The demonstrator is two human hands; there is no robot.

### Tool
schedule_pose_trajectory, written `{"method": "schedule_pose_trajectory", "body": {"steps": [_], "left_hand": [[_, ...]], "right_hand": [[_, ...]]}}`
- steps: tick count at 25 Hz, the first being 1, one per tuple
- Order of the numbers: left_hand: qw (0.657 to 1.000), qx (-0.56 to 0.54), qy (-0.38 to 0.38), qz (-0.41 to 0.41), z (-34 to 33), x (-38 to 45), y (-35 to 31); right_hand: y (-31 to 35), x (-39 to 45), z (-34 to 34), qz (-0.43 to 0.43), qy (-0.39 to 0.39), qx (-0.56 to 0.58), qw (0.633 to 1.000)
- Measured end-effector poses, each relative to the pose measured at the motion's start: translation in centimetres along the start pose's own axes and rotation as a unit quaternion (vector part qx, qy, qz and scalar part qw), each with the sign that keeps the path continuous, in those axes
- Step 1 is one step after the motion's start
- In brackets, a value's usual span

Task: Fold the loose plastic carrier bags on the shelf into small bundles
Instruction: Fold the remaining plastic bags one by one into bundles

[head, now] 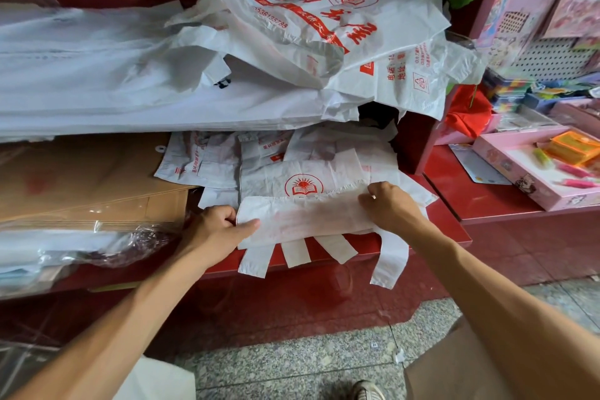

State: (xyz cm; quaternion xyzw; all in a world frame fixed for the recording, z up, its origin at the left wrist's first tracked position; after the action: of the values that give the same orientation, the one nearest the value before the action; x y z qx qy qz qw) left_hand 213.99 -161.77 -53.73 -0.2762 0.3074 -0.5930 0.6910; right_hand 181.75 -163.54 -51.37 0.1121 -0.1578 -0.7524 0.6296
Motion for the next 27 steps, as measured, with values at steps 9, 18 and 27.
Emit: {"method": "schedule_pose_trajectory", "body": {"steps": [9,18,27], "left_hand": [[0.976,0.159,-0.108,-0.106,0.6,-0.6,-2.6],[0.885,0.265,-0.023,-0.381,-6.4,-3.2,-8.8],[0.900,0.325,0.140,-0.255,-6.4,-0.5,-4.4]], "right_hand": [[0.1,0.1,-0.7,0.011,-0.038,-0.037,0.999],[6.0,-2.3,1.3,0.171,-0.153,-0.010,0.973],[4.1,-2.5,-4.1,0.178,0.210,-0.118,0.954]]}}
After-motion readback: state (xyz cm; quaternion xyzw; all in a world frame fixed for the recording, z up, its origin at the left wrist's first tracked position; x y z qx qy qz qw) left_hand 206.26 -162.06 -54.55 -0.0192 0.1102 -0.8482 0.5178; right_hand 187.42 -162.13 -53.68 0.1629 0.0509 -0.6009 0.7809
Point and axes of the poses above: each hand's wrist, its own x-axis towards the middle knuckle, its own z-axis out of the back of the hand, y = z × x, the point moved 8 cm from there along x, towards the middle knuckle, and after that the axes turned 3 degrees about -y, right-handed, at the moved point
